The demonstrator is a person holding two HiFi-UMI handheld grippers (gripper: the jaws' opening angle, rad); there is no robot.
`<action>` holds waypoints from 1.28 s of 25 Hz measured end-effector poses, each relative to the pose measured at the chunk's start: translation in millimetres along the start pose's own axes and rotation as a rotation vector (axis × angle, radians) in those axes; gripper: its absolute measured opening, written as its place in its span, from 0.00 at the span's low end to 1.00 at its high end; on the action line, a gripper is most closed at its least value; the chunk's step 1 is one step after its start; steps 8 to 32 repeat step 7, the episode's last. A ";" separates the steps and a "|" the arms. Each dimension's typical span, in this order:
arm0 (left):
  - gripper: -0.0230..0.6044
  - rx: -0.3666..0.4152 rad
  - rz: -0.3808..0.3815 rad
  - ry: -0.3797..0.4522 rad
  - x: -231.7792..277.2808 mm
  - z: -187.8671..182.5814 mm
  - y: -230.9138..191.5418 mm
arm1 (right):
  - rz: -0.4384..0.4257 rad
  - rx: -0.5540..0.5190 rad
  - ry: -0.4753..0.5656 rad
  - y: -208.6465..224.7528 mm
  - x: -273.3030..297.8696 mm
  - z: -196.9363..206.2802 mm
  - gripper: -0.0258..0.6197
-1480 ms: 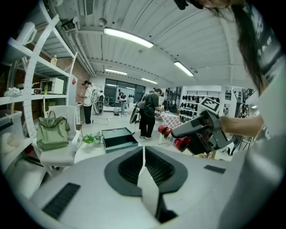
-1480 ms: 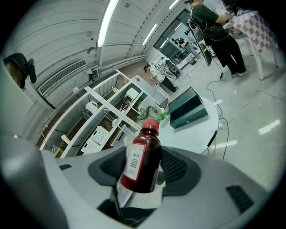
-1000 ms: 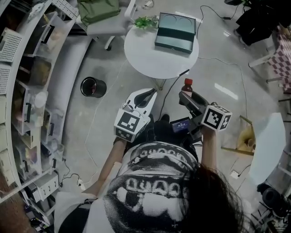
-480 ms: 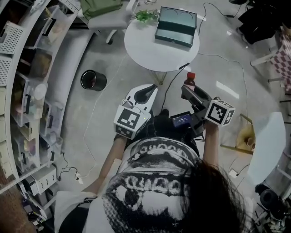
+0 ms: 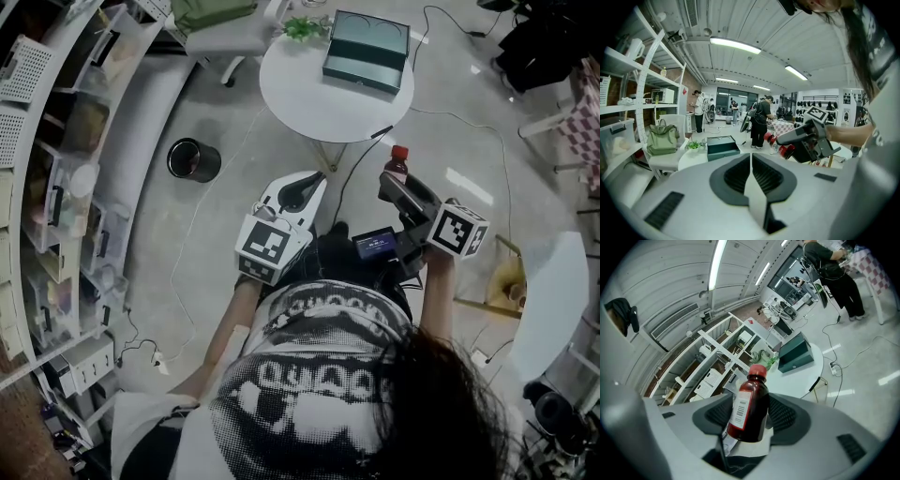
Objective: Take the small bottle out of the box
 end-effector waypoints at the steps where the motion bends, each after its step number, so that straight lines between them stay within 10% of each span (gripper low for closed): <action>1: 0.07 -0.003 0.002 0.000 -0.5 1.4 0.6 | 0.000 0.000 -0.001 0.2 0.0 0.4 0.41; 32: 0.07 0.001 -0.011 -0.018 -4.9 5.2 3.9 | -0.003 -0.001 -0.002 2.1 -2.8 3.3 0.41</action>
Point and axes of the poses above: the fingertips, and each gripper's own axes: x forward along the fingers, y to its right, z out of its underside, the point moved 8 cm from there along -x, backward along the fingers, and after that the axes turned 7 degrees about y, right-handed, at the moved point
